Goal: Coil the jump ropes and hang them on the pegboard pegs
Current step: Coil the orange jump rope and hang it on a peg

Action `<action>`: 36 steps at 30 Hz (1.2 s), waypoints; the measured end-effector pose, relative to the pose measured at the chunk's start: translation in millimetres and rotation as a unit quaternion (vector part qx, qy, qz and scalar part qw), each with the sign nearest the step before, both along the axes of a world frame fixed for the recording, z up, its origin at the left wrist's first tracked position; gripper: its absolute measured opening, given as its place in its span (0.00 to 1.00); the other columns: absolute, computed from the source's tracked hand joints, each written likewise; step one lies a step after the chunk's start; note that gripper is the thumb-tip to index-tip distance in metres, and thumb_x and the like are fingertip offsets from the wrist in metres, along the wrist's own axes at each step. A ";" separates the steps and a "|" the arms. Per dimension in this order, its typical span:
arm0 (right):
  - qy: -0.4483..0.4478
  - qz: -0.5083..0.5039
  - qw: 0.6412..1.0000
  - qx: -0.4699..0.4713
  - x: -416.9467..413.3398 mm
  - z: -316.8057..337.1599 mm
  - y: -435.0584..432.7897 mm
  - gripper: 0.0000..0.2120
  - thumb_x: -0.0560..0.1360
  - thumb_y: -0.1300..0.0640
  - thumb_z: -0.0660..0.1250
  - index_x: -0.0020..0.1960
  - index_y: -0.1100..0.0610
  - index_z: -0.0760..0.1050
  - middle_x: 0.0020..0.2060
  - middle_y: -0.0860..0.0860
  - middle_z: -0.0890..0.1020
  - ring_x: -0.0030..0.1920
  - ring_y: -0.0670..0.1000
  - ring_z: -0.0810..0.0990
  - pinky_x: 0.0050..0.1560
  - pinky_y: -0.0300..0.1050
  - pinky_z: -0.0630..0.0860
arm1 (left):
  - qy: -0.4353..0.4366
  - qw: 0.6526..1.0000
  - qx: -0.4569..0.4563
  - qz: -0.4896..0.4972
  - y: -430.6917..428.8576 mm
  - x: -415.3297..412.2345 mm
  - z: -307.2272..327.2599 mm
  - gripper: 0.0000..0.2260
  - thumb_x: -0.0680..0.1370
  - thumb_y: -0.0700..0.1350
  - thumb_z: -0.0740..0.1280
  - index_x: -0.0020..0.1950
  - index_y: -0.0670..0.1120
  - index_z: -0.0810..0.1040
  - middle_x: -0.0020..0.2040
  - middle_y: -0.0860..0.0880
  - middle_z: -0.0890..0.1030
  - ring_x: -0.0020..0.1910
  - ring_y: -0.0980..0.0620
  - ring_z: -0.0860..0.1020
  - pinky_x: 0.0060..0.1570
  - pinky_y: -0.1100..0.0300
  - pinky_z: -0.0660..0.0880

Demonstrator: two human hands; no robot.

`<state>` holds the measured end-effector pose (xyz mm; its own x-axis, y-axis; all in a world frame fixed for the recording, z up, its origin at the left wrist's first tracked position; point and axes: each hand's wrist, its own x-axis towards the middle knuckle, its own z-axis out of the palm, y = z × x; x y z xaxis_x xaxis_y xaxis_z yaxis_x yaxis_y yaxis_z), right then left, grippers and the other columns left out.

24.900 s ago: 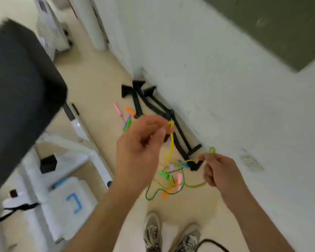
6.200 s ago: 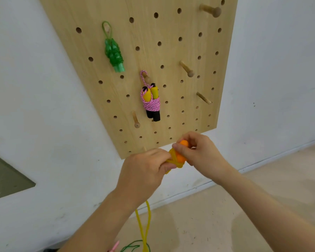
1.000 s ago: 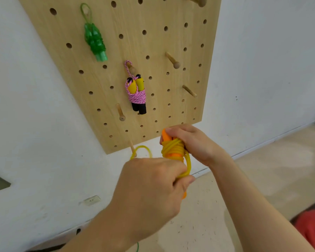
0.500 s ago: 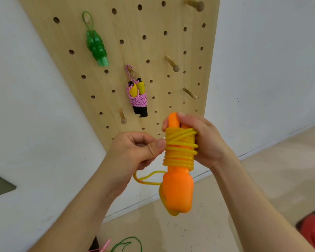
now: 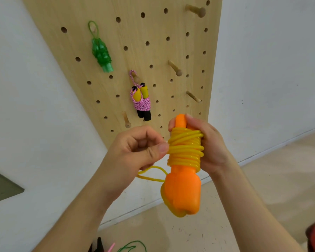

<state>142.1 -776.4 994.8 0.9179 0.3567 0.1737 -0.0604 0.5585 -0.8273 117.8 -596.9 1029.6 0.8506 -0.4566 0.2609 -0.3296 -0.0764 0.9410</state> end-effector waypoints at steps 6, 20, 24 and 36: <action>-0.033 -0.011 0.999 -0.010 0.6 5.5 0.1 0.17 0.76 0.50 0.57 0.42 0.61 0.78 0.34 0.50 0.80 0.32 0.47 0.77 0.33 0.40 0.76 | 0.183 0.980 -0.076 -0.025 -8.4 6.3 -21.4 0.07 0.64 0.50 0.74 0.33 0.49 0.79 0.26 0.52 0.71 0.23 0.56 0.64 0.24 0.66 0.61; -0.082 -0.208 0.889 -0.399 0.8 -0.1 -23.3 0.15 0.80 0.45 0.57 0.63 0.44 0.76 0.43 0.45 0.78 0.38 0.40 0.75 0.36 0.32 0.71 | -0.045 0.960 0.158 0.228 -21.7 -6.0 -26.9 0.07 0.67 0.56 0.76 0.42 0.57 0.83 0.35 0.59 0.82 0.37 0.57 0.79 0.35 0.65 0.76; -0.003 -0.252 0.910 -0.330 -16.7 0.0 -13.4 0.14 0.82 0.46 0.52 0.56 0.44 0.77 0.49 0.48 0.80 0.33 0.45 0.77 0.33 0.38 0.69 | -0.361 0.831 0.333 0.261 -28.2 -1.7 -33.5 0.13 0.73 0.59 0.69 0.41 0.50 0.81 0.32 0.54 0.78 0.29 0.53 0.73 0.26 0.56 0.71; -0.006 -0.390 0.835 -0.389 -15.7 -22.3 1.8 0.13 0.69 0.38 0.72 0.45 0.45 0.76 0.33 0.48 0.80 0.34 0.51 0.81 0.35 0.54 0.81 | -0.499 0.713 0.430 0.240 -46.7 -4.1 -60.1 0.12 0.71 0.50 0.75 0.35 0.46 0.76 0.29 0.51 0.72 0.25 0.53 0.69 0.23 0.60 0.60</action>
<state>126.4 -774.6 972.6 0.9236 -0.3395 0.1780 0.0807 -0.2817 -0.9561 113.7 -643.5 969.5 0.5498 -0.5318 0.6441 -0.5440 -0.8131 -0.2071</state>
